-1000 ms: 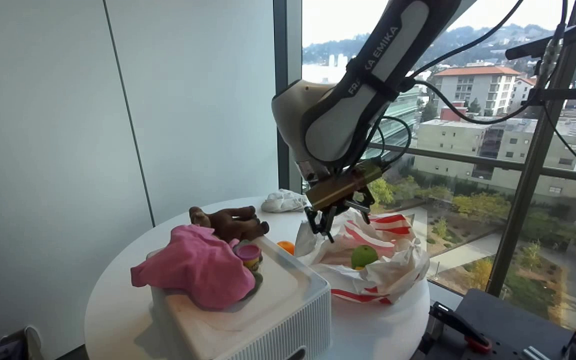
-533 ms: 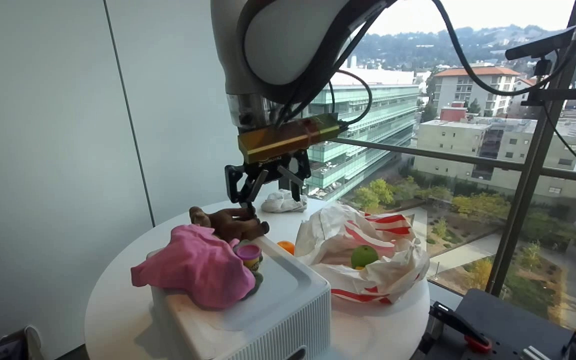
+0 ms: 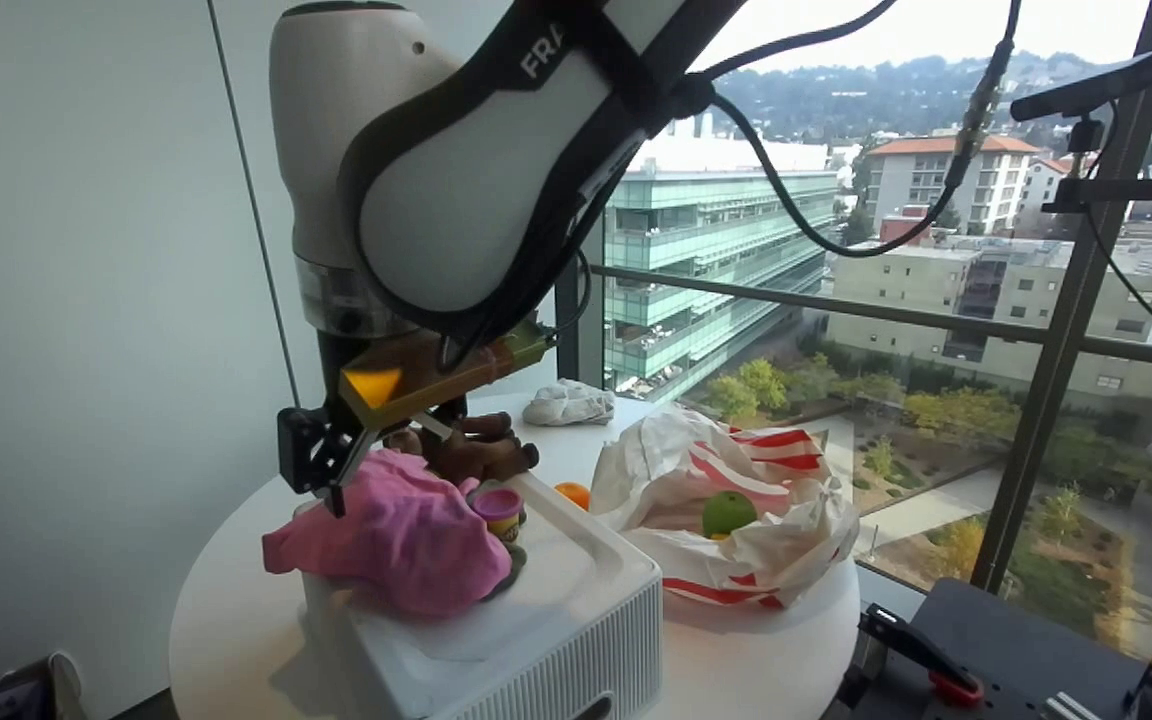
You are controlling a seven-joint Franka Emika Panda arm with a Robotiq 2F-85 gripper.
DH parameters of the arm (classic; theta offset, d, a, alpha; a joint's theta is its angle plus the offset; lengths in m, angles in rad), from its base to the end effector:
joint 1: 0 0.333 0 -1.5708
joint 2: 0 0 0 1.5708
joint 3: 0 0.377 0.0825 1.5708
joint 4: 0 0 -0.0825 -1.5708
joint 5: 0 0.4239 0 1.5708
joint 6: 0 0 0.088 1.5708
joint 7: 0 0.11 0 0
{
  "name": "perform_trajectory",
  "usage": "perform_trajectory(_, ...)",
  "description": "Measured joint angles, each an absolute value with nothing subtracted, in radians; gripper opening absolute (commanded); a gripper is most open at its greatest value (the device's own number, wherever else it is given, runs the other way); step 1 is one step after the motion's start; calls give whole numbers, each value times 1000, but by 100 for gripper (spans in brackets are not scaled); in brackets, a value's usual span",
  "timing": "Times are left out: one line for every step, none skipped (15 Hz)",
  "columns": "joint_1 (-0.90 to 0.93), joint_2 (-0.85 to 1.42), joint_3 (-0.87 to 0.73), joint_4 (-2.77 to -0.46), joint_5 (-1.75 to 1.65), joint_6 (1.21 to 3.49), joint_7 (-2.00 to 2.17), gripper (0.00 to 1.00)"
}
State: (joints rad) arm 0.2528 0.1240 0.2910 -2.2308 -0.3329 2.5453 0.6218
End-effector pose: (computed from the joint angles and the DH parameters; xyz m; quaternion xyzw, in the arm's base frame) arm 0.5073 0.3081 0.3674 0.9874 0.0861 0.1310 0.0198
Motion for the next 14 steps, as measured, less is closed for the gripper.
perform_trajectory(256, 165, 287, -2216, -333, 2584, 576, 100)
perform_trajectory(260, 205, 282, -2201, -333, 2616, 524, 100)
perform_trajectory(265, 242, 274, -2189, -334, 2639, 471, 100)
perform_trajectory(275, 277, 261, -2175, -346, 2651, 424, 100)
perform_trajectory(288, 306, 244, -2162, -369, 2656, 387, 100)
perform_trajectory(304, 329, 225, -2150, -398, 2657, 358, 75)
perform_trajectory(321, 345, 206, -2139, -427, 2657, 335, 72)
perform_trajectory(338, 354, 188, -2132, -456, 2657, 314, 66)
perform_trajectory(350, 356, 176, -2128, -476, 2657, 296, 58)
perform_trajectory(359, 355, 169, -2126, -488, 2657, 279, 49)
perform_trajectory(364, 354, 165, -2125, -493, 2657, 263, 43)
perform_trajectory(366, 351, 164, -2125, -493, 2657, 248, 35)
perform_trajectory(366, 346, 163, -2125, -493, 2657, 235, 27)
perform_trajectory(367, 340, 162, -2125, -493, 2657, 227, 21)
